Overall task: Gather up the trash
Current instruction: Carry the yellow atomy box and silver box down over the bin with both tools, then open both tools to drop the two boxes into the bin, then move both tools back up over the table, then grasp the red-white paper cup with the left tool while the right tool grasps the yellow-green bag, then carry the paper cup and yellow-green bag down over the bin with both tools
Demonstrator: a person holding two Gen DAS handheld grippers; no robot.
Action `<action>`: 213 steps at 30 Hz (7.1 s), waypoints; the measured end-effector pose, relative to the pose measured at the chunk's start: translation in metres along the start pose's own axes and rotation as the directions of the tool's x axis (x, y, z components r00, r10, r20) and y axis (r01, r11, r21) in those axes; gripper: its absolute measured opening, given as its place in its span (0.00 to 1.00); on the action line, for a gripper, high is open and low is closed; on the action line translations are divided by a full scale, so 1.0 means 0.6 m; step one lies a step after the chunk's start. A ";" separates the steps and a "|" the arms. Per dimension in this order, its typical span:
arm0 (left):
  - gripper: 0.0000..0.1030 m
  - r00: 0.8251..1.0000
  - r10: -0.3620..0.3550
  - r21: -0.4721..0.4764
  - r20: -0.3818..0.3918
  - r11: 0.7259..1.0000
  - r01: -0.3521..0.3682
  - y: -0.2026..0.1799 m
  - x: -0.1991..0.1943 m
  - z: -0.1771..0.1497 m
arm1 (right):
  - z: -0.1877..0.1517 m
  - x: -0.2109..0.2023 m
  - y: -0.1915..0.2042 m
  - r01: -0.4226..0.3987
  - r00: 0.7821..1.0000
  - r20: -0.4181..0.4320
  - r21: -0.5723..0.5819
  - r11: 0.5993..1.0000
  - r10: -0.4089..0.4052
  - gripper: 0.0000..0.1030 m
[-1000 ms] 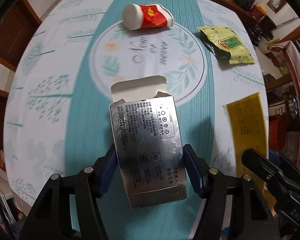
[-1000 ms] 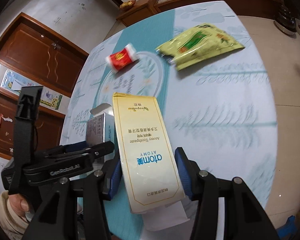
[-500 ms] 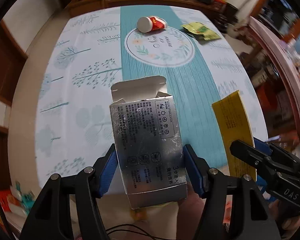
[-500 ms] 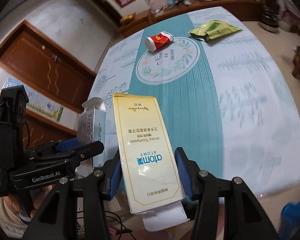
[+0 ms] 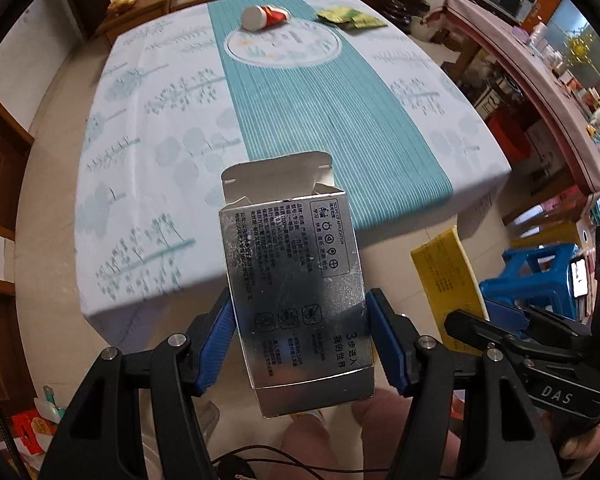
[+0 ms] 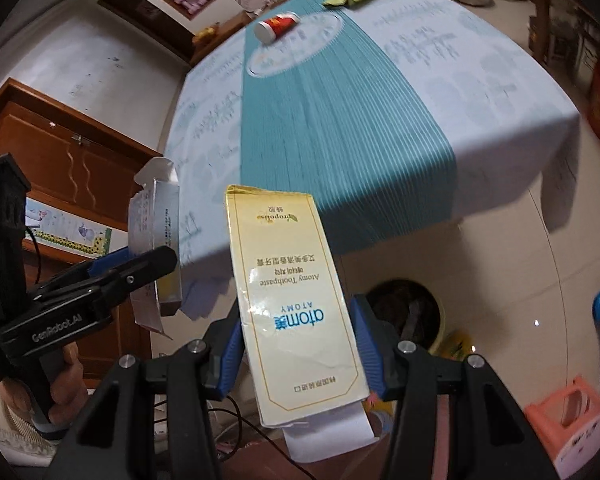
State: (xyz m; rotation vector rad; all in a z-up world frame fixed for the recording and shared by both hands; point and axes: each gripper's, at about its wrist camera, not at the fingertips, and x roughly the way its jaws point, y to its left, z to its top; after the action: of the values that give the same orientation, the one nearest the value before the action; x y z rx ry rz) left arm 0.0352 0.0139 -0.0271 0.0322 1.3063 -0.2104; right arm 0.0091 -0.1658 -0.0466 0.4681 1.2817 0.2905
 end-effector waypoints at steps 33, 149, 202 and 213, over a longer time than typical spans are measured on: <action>0.65 0.971 0.044 -0.123 -0.237 0.990 -0.075 -0.037 0.499 -0.198 | -0.133 0.444 -0.317 0.138 0.940 -0.341 0.284 0.949 -0.035 0.53; 0.95 0.929 0.342 -0.303 0.142 0.908 -0.288 0.043 0.153 0.696 | 0.740 0.267 -0.050 0.268 0.932 0.208 -0.946 0.180 -0.295 0.72; 0.53 0.998 -0.001 -0.347 -0.064 0.938 -0.021 0.091 0.350 0.762 | 0.763 0.216 -0.072 -0.098 0.995 -0.046 -0.571 0.815 0.087 0.04; 0.53 1.000 0.023 -0.350 0.018 0.937 -0.015 0.050 0.245 0.601 | 0.681 0.178 -0.077 -0.144 0.989 -0.057 -0.457 0.878 0.133 0.03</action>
State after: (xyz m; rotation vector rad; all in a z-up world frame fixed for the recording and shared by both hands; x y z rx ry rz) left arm 0.4202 -0.0279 -0.0757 -0.2601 1.3053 0.0407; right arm 0.4286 -0.2276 -0.0733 0.1474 1.1547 0.7067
